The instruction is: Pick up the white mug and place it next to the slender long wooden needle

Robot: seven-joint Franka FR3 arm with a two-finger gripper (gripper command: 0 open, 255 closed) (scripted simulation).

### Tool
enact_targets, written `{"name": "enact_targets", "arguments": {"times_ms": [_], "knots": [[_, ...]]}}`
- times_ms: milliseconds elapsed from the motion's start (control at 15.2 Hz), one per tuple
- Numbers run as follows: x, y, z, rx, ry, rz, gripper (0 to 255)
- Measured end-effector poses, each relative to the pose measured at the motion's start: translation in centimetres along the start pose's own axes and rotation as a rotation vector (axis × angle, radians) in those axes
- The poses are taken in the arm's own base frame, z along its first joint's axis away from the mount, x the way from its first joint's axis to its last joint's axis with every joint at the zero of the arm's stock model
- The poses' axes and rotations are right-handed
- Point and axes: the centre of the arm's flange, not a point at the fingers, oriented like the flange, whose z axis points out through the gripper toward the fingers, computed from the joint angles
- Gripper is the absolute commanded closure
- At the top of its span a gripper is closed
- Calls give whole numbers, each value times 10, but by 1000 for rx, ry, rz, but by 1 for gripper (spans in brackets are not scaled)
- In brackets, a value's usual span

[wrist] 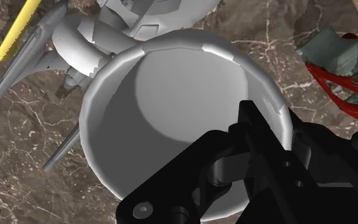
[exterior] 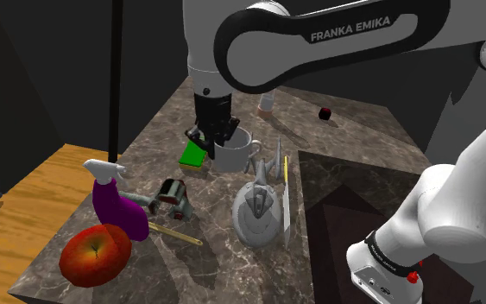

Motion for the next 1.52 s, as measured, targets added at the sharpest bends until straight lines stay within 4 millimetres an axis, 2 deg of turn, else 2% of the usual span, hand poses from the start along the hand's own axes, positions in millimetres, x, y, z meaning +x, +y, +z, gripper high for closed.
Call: {"name": "enact_targets", "arguments": {"times_ms": [1254, 1518], "knots": [[7, -6, 101, 0, 0, 0, 255], [8, -7, 108, 1, 1, 0, 255]]}}
